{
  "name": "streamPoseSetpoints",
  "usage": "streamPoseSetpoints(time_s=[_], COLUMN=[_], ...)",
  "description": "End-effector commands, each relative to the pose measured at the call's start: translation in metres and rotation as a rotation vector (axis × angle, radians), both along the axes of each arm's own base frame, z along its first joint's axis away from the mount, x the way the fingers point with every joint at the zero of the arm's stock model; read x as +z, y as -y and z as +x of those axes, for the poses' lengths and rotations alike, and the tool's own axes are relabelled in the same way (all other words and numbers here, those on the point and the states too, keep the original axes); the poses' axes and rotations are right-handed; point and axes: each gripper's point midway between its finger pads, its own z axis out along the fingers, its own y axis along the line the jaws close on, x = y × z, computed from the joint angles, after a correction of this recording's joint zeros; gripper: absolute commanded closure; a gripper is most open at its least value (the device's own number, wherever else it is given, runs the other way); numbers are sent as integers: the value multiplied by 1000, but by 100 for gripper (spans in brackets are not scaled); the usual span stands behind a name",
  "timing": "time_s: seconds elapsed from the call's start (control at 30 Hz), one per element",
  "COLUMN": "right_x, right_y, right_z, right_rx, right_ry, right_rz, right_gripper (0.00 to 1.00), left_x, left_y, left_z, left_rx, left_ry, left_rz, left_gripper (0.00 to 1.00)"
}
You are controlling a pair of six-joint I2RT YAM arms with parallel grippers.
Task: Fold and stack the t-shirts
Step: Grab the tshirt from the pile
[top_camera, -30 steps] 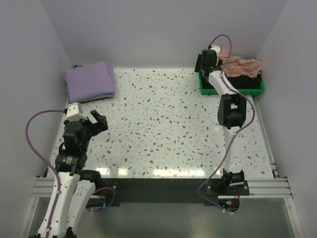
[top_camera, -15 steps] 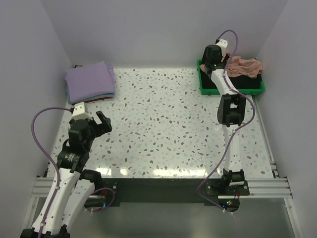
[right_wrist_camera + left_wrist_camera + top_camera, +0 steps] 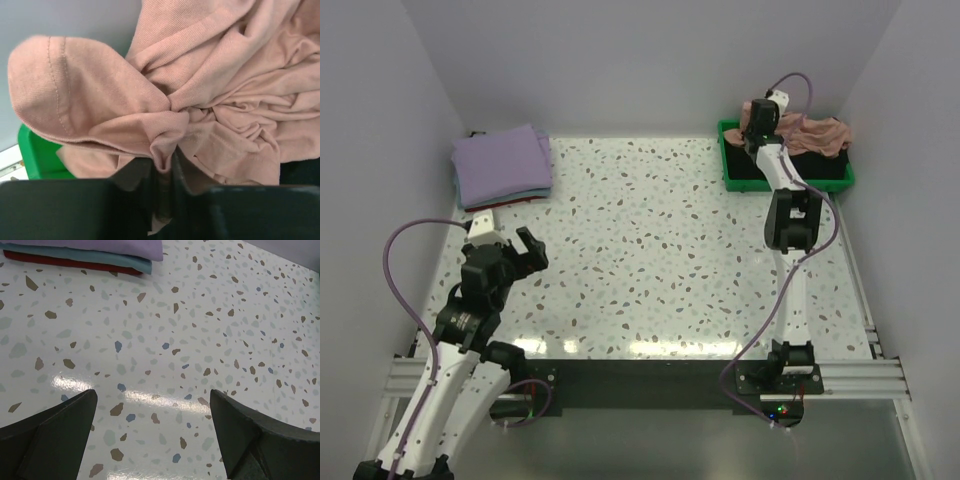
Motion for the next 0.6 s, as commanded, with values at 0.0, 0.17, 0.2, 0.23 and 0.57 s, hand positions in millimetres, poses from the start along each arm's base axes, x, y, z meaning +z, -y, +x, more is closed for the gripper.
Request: streamPoseSetpoints(time_s=[0.0,0.17,0.2,0.23,0.57], right_x=[69,114,125,146,295], right_y=[-11,-13,-19,-22,-95], right_z=[9,-17,-20,-30,-127], right_rx=[55,25,32,37,122], right_ry=[152,252,281,309,560], right_rz=[38,76,86,90,13], right_gripper=[96,100,100,100,100], left_x=[13,17,18,18,30], left_y=[-1,-1,-2,-2,-5], left_z=[1,1,1,1,-5], left_rx=[20,20,21,22,30], left_ry=[39,55,58,62,122], left_rz=[-17,-19,-19,-18,-35], left_gripper=[0,0,0,0,0])
